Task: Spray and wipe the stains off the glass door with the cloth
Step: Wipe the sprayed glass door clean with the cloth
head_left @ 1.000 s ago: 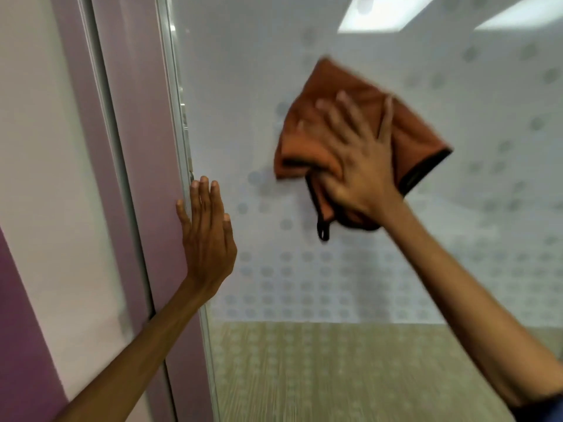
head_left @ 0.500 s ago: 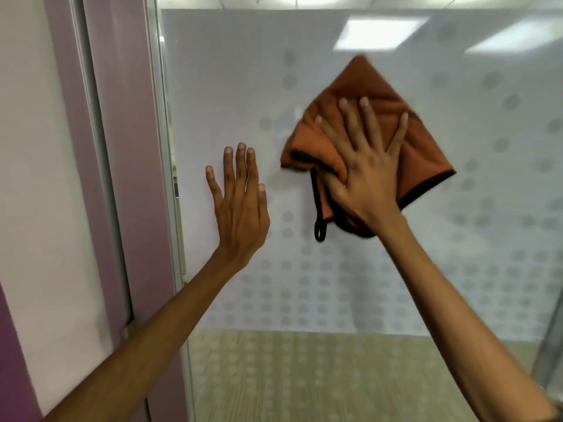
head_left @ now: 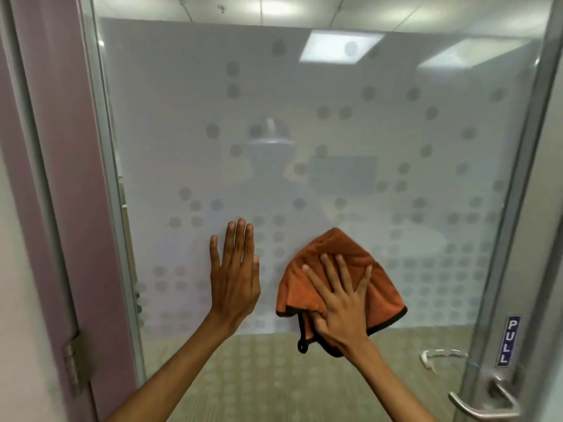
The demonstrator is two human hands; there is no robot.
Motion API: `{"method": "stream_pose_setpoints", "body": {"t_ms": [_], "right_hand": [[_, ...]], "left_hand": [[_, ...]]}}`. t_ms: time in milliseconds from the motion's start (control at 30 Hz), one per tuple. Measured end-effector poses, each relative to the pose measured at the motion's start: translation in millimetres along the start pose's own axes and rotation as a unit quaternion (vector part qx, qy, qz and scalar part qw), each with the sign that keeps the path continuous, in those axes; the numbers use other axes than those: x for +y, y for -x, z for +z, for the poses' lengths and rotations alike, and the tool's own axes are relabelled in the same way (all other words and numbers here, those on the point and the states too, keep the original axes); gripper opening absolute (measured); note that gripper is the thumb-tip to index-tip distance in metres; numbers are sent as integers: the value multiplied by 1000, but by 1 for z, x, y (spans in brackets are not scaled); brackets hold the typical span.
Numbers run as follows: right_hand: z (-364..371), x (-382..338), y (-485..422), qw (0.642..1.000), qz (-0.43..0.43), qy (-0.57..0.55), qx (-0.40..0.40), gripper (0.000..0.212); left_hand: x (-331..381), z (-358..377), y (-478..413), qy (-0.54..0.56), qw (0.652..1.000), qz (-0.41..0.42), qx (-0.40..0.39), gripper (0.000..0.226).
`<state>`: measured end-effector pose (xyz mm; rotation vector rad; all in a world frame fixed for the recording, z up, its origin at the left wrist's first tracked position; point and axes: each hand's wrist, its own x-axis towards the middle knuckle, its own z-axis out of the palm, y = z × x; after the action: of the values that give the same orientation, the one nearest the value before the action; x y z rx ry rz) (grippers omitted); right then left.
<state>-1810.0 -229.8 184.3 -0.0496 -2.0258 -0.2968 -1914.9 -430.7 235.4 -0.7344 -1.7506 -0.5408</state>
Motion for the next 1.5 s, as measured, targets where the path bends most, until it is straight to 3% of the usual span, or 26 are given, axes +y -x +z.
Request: {"method": "stream_pose_setpoints", "body": {"t_ms": [200, 333, 500, 600, 800, 1067, 1500], "right_hand": [[-40, 31, -91, 994, 80, 4, 81, 85], [-97, 75, -222, 979, 144, 28, 139, 64], [-136, 103, -293, 966, 199, 1, 163, 69], [-128, 108, -271, 957, 235, -22, 169, 68], [-79, 106, -167, 905, 374, -57, 195, 73], [-16, 90, 8, 934, 333, -74, 104, 76], [-13, 73, 28, 921, 374, -87, 68, 73]], "left_hand": [[13, -1, -23, 14, 1000, 8, 3, 58], [38, -5, -73, 38, 999, -6, 21, 57], [74, -1, -120, 45, 997, -24, 50, 57], [84, 5, -123, 43, 997, -26, 61, 58], [107, 19, -100, 41, 998, 11, 50, 60], [130, 38, -85, 41, 998, 0, 38, 59], [156, 53, 25, 72, 995, -14, -65, 59]]}}
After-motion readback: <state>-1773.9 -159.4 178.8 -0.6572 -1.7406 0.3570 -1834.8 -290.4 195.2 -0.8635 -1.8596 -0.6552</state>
